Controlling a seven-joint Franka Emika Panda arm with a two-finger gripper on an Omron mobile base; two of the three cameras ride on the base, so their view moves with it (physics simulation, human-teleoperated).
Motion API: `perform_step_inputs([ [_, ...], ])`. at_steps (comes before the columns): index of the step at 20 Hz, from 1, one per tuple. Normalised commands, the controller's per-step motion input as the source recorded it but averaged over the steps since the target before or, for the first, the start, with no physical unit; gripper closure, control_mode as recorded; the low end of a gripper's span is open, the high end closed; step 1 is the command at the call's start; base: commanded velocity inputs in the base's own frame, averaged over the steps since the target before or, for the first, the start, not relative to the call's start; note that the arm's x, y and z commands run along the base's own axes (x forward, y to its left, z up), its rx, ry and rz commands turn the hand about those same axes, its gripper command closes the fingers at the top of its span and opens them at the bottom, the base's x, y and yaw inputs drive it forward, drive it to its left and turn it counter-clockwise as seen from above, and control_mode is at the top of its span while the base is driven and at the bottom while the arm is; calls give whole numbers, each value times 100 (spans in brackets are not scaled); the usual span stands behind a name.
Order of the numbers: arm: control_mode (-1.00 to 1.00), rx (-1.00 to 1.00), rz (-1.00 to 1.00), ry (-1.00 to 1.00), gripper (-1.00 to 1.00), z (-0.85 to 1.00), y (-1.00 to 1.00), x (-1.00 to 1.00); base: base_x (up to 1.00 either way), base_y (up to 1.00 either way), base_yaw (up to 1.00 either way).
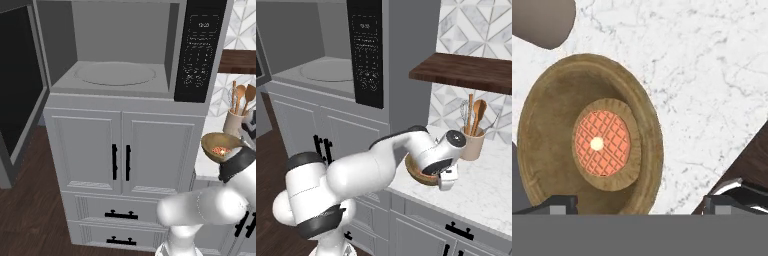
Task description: Open the microwave, place the bowl with waffle inside the microwave, then close the microwave door and turn it on.
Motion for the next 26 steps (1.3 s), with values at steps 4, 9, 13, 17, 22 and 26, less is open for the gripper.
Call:
perform_step_inputs([
  [4, -100, 0, 0, 0, -100, -50, -24, 32, 0, 0, 0],
  [9, -100, 0, 0, 0, -100, -53, -11, 23, 0, 0, 0],
  [13, -100, 0, 4, 0, -100, -47, 0, 17, 0, 0, 0],
  [17, -100, 0, 7, 2, -100, -39, 0, 27, 0, 0, 0],
  [22, -100, -1, 7, 6, -100, -38, 0, 31, 0, 0, 0],
  [26, -100, -3, 2, 3, 100, -28, 4, 8, 0, 0, 0],
])
